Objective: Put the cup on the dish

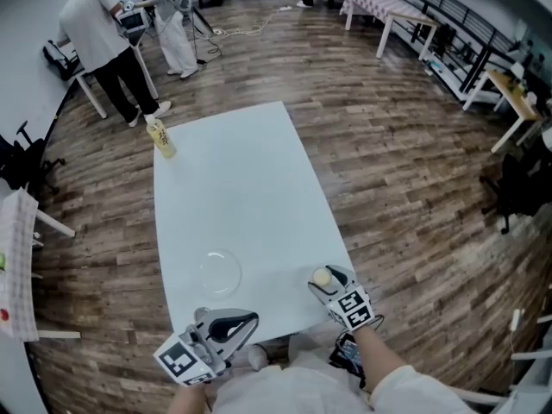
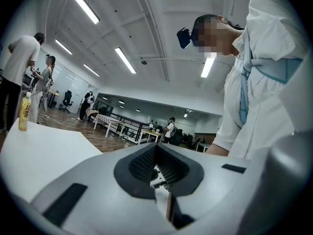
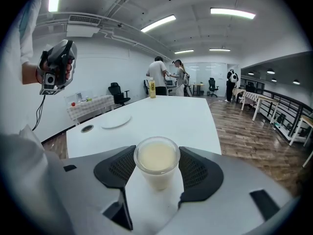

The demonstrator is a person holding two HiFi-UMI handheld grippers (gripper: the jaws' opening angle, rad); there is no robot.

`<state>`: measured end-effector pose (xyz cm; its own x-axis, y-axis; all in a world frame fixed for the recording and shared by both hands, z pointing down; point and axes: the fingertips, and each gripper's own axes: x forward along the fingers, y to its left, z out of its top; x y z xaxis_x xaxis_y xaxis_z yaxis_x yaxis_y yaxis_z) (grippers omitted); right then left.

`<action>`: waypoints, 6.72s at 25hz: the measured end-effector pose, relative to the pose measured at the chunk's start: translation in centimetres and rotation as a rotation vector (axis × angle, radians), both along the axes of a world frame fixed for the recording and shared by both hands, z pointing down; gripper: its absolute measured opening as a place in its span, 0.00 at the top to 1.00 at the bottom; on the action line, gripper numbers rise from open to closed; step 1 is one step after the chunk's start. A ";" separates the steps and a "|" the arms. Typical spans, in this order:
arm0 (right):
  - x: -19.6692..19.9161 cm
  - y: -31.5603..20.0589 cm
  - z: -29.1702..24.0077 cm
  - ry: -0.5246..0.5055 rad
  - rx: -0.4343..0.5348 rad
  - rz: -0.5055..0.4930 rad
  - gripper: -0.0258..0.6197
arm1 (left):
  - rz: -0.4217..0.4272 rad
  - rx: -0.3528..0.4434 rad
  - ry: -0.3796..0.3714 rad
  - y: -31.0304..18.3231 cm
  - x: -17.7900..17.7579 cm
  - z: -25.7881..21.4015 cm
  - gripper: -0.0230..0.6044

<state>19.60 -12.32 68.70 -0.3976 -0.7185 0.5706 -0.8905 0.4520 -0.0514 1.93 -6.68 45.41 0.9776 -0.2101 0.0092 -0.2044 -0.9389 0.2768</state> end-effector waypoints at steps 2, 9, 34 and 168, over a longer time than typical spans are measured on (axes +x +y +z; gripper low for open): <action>0.0 0.0 0.0 0.002 -0.001 0.000 0.51 | -0.005 0.000 0.002 0.0 0.0 0.0 0.96; 0.0 0.0 0.3 0.012 -0.016 -0.007 0.51 | -0.008 0.002 0.002 -0.3 0.0 0.0 0.96; -3.2 -2.3 -1.2 0.017 -0.033 -0.098 0.51 | -0.083 0.016 0.017 -0.1 -1.4 -0.2 0.96; -22.3 -3.8 -14.3 -0.157 0.237 -0.456 0.91 | -0.259 0.005 0.058 -0.2 -9.8 -0.3 0.96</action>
